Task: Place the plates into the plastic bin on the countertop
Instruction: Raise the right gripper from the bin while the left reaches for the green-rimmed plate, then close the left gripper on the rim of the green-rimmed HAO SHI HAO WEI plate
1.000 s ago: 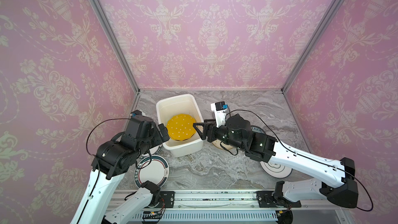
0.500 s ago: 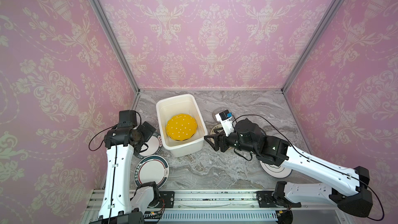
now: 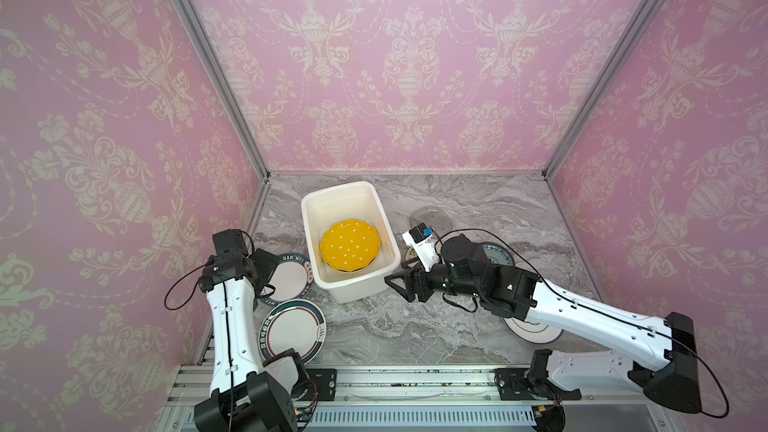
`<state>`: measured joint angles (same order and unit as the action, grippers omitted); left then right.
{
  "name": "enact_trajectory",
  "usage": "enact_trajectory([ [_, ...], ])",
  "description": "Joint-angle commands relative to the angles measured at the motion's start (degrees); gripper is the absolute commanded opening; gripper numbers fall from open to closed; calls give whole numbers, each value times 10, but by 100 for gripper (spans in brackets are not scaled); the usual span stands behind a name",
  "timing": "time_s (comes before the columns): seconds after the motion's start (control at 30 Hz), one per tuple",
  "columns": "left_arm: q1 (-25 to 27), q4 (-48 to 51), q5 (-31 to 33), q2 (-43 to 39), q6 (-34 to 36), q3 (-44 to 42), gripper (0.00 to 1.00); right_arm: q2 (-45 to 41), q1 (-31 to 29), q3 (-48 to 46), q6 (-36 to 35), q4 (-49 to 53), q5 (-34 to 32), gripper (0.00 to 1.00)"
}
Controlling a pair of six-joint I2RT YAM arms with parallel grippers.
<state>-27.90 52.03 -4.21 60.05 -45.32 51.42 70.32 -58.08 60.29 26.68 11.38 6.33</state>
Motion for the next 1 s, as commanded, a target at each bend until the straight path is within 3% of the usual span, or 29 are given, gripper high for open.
enact_trajectory([
  [0.0,-20,-56,-7,7,21,-40,99,17,14,27,-11,-13,40,74],
  [0.47,-63,-126,20,23,63,-127,99,86,52,100,-15,33,113,73],
  [0.8,-63,-201,-17,78,91,-159,97,114,55,122,-5,44,138,73],
  [0.97,-63,-249,-57,78,97,-185,91,135,55,137,-11,69,141,73],
])
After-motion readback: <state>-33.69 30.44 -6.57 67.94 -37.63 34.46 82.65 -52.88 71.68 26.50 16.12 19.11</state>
